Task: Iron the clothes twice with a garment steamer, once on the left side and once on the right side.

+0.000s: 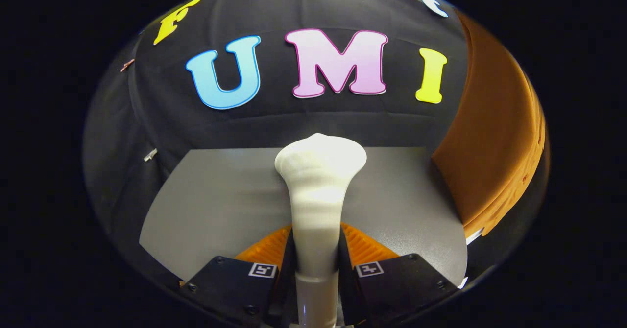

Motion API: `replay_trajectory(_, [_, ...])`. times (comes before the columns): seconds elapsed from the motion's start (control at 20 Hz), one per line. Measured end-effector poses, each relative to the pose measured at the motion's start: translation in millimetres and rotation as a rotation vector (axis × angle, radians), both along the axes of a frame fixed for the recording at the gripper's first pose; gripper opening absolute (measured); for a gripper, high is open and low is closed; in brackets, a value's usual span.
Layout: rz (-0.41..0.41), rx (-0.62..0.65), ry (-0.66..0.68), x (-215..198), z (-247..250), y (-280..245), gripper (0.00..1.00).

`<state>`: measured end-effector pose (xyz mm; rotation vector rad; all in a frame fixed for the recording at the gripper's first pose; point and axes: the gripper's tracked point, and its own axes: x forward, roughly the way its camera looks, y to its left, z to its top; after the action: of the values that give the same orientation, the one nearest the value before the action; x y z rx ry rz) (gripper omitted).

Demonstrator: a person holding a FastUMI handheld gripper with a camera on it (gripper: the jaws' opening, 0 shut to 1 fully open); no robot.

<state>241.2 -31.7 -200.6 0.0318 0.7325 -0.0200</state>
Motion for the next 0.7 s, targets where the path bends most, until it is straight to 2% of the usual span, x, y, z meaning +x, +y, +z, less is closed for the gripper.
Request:
replay_trajectory(0.25, [-0.003, 0.053, -0.137, -16, 42, 3, 0.44])
replay_trajectory(0.5, [-0.029, 0.017, -0.282, -54, 86, 1, 0.44])
replay_trajectory(0.7, [-0.062, 0.034, -0.301, -93, 93, 5, 0.43])
